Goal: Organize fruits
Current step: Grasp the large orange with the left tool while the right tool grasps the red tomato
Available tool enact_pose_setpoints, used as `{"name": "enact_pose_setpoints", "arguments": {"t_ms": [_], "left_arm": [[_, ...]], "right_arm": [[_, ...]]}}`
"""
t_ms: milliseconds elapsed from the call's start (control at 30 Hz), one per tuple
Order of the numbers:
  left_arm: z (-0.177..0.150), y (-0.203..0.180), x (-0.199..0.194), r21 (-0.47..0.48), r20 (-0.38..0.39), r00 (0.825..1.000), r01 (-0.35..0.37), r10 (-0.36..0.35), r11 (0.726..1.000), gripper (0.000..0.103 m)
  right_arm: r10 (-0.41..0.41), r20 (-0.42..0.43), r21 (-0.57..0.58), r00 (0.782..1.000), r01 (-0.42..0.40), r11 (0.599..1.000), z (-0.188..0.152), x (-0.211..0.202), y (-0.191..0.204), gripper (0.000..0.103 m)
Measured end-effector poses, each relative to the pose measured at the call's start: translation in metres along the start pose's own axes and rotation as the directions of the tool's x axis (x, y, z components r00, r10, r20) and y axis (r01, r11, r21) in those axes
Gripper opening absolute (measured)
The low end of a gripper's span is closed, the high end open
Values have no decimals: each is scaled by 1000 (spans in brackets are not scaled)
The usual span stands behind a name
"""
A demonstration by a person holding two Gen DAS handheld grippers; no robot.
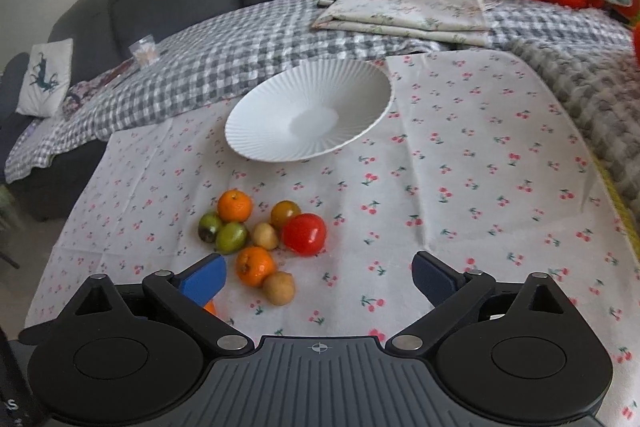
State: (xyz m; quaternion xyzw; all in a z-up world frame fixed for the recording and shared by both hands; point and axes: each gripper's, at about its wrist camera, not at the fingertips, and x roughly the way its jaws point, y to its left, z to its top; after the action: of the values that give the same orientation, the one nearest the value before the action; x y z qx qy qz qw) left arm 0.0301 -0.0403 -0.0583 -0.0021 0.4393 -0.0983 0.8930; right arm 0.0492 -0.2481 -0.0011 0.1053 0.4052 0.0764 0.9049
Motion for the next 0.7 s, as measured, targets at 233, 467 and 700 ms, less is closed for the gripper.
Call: {"name": "enact_pose_setpoints", "arguments": {"t_ms": [233, 467, 700], "left_arm": [[1, -3, 4, -2, 5, 999, 42, -42, 999, 45], [4, -5, 9, -8, 9, 998, 54, -54, 998, 46], [4, -10, 11, 30, 24, 998, 51, -51, 998, 40]], "right_arm": [[12, -64, 43, 998, -9, 999, 15, 31, -12, 80], [11, -113, 35, 994, -8, 999, 21, 63, -12, 69], [-5, -140, 2, 990, 6, 1000, 24, 89, -7, 68]]}}
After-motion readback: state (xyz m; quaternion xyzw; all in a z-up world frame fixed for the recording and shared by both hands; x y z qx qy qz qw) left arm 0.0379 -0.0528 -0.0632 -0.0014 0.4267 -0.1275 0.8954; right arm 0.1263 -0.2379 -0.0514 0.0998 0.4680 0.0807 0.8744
